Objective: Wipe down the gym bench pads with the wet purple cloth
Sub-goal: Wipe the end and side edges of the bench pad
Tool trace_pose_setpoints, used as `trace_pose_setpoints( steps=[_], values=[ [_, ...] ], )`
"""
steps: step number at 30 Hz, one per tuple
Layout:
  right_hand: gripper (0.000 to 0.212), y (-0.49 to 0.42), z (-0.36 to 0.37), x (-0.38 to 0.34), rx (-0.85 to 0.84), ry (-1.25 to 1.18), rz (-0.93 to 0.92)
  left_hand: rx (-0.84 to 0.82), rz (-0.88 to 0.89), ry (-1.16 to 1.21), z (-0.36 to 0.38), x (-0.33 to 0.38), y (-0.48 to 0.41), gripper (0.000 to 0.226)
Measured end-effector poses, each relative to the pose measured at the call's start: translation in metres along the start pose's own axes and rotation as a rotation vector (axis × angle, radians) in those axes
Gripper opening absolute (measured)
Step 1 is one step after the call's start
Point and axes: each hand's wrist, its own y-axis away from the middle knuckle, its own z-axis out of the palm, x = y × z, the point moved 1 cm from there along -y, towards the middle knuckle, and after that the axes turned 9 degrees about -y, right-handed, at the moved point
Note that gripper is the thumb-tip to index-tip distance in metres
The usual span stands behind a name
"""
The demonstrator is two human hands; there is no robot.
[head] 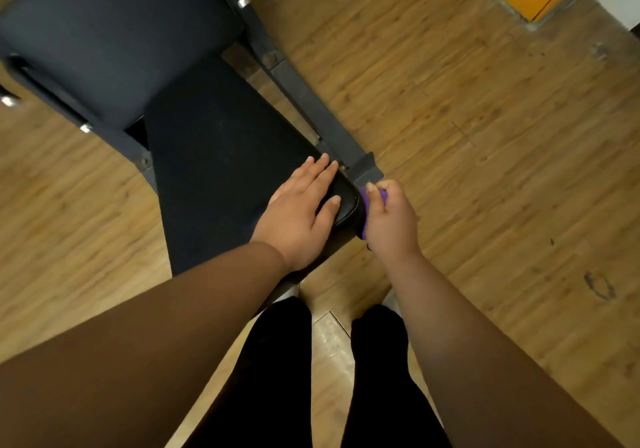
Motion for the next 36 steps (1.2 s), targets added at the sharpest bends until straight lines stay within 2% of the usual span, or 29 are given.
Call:
trace_pose_setpoints(
  steps=[3,6,9,11,14,18,24,28,32,36],
  values=[
    [0.021,-0.009,-0.008,0.001,-0.131,0.002,-0.004,0.019,-0.071,-0.035,0.0,0.004,0.003,0.057],
    [0.023,-0.015,-0.016,-0.013,-0.223,-0.023,0.01,-0.038,-0.176,-0.138,-0.001,0.008,0.004,0.061],
    [0.019,-0.023,-0.019,-0.03,-0.287,-0.075,0.0,-0.087,-0.266,-0.036,-0.005,0.015,-0.001,0.059],
    [0.017,-0.024,-0.019,-0.031,-0.321,-0.12,-0.014,-0.034,-0.322,0.067,-0.003,0.02,-0.007,0.056],
    [0.014,-0.027,-0.015,-0.026,-0.369,-0.086,-0.088,0.046,-0.376,0.031,0.005,0.023,-0.013,0.054],
    [0.013,-0.048,-0.003,-0.034,-0.408,0.047,-0.165,0.078,-0.385,0.012,0.009,0.02,-0.016,0.053],
    [0.014,-0.026,-0.018,-0.018,-0.406,-0.035,-0.227,0.094,-0.397,0.0,0.011,0.02,-0.017,0.053],
    [0.01,-0.043,-0.009,-0.031,-0.463,0.042,-0.318,0.098,-0.4,-0.006,0.01,0.021,-0.017,0.053],
    [0.011,-0.058,-0.002,-0.037,-0.576,0.063,-0.281,0.103,-0.395,-0.011,0.01,0.02,-0.017,0.052],
    [0.011,-0.041,-0.018,-0.024,-0.581,-0.012,-0.295,0.098,-0.386,-0.011,0.009,0.019,-0.016,0.052]
  ],
)
